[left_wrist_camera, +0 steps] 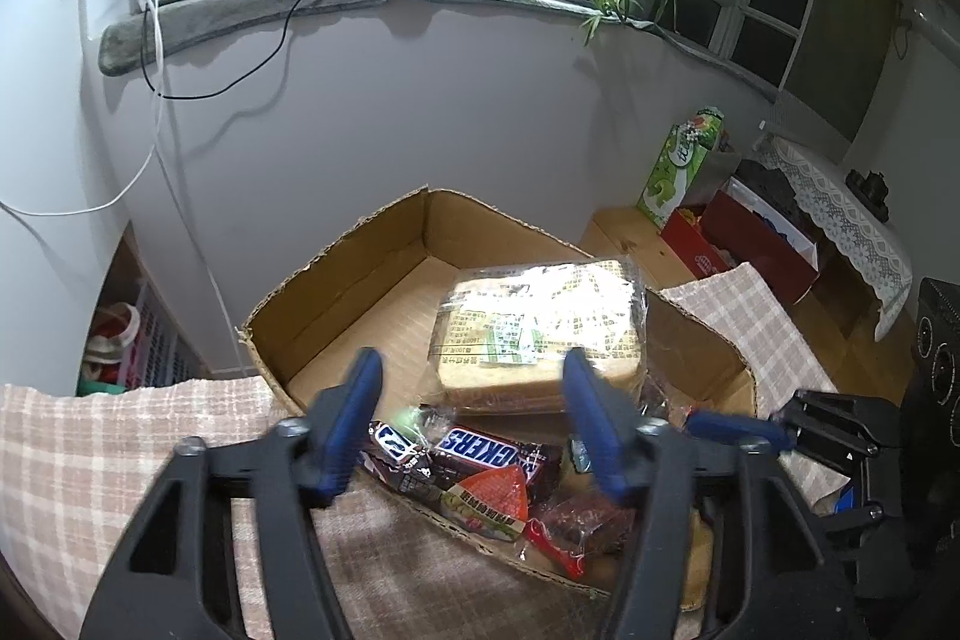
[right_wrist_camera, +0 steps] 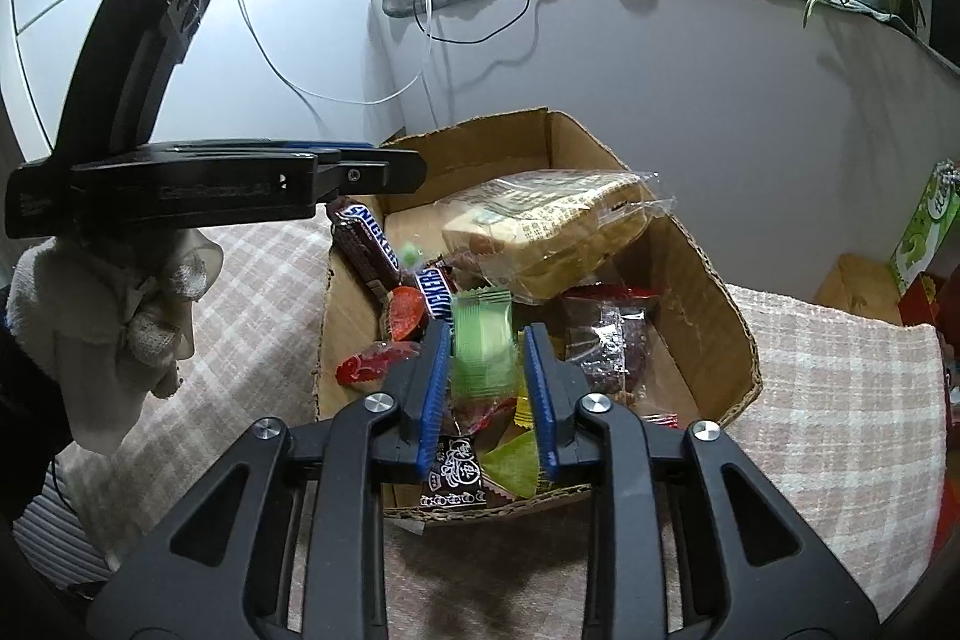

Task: Organize snacks
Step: 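Open both tools to release the green candies into the box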

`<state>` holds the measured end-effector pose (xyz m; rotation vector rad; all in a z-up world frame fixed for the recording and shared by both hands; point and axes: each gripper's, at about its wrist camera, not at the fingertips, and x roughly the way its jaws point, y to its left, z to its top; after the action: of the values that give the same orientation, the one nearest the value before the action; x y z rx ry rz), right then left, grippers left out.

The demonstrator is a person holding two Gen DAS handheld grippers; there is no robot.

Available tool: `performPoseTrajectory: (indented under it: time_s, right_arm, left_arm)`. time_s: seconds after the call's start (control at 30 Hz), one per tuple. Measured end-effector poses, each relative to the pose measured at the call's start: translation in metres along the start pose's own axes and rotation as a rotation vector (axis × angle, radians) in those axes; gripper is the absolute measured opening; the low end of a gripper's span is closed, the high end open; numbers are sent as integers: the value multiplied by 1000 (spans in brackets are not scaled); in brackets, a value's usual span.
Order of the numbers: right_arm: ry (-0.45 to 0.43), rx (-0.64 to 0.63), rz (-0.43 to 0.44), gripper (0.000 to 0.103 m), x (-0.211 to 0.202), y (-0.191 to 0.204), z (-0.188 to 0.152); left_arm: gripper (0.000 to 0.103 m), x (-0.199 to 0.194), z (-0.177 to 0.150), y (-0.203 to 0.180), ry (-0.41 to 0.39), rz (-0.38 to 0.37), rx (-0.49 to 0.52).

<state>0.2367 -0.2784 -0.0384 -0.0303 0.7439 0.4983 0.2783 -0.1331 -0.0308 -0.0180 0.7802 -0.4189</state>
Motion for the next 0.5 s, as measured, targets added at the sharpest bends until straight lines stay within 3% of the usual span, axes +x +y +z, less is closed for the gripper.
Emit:
performPoseTrajectory:
  time_s: [0.03, 0.1, 0.2, 0.5]
  right_arm:
    - [-3, -1, -14, 62, 0, 1, 0]
    - [-25, 0, -40, 77, -4, 2, -1]
    - [-32, 1, -57, 87, -6, 2, 0]
    - [-29, 10, -79, 88, -9, 4, -3]
  left_arm:
    - [63, 0, 0, -1, 1, 0, 3]
    - [63, 0, -1, -2, 2, 1, 9]
    - [63, 2, -2, -2, 6, 4, 7]
    - [63, -5, -9, -1, 10, -6, -8]
